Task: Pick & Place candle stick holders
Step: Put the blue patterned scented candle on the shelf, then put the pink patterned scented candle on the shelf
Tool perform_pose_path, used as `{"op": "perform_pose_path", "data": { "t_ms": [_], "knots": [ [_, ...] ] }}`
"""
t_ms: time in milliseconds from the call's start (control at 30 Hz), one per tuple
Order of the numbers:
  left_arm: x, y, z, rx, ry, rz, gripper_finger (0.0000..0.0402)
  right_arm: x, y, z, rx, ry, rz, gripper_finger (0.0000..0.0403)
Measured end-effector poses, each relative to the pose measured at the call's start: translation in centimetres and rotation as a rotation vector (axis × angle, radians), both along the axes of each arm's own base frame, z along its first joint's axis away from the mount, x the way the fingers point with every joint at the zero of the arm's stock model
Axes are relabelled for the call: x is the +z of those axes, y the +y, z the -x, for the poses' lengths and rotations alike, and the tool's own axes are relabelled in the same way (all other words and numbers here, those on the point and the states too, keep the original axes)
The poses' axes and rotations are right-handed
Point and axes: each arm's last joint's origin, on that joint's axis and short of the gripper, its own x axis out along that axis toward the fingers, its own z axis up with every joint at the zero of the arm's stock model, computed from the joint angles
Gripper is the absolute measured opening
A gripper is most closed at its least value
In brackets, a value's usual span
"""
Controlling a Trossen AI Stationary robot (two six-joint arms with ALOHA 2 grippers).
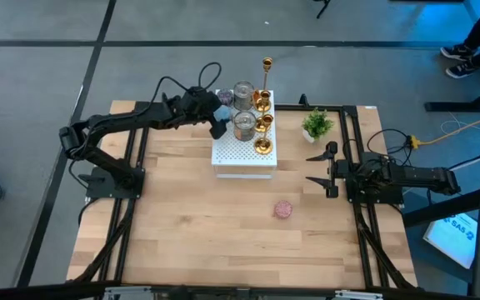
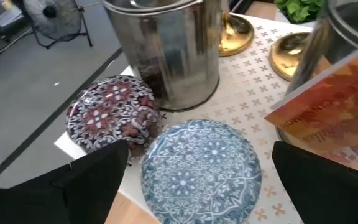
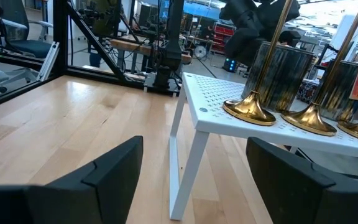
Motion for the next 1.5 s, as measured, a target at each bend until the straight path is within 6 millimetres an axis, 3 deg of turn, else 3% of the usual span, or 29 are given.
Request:
{"op": "perform_pose_path", "data": {
  "t_ms": [267, 633, 1133, 1500],
  "knots": [
    [0.3, -1.2, -0.6, -0.05, 0.049, -0.073, 0.0397, 0.0, 0.0, 0.0, 0.0, 0.0, 0.0, 0.0291],
    [2.1, -2.9, -0.9, -0.019, 0.192, -0.225, 0.0397, 0.0, 0.0, 0.0, 0.0, 0.0, 0.0, 0.0291],
    [6.6, -7.3, 3.1, -0.032, 0.131, -0.248, 0.0397, 0.0, 0.0, 0.0, 0.0, 0.0, 0.0, 0.0291],
    [3.1, -13.8, 1.2, -0.239, 0.037, -0.151, 0.0397, 0.0, 0.0, 0.0, 0.0, 0.0, 0.0, 0.0291]
  ]
}}
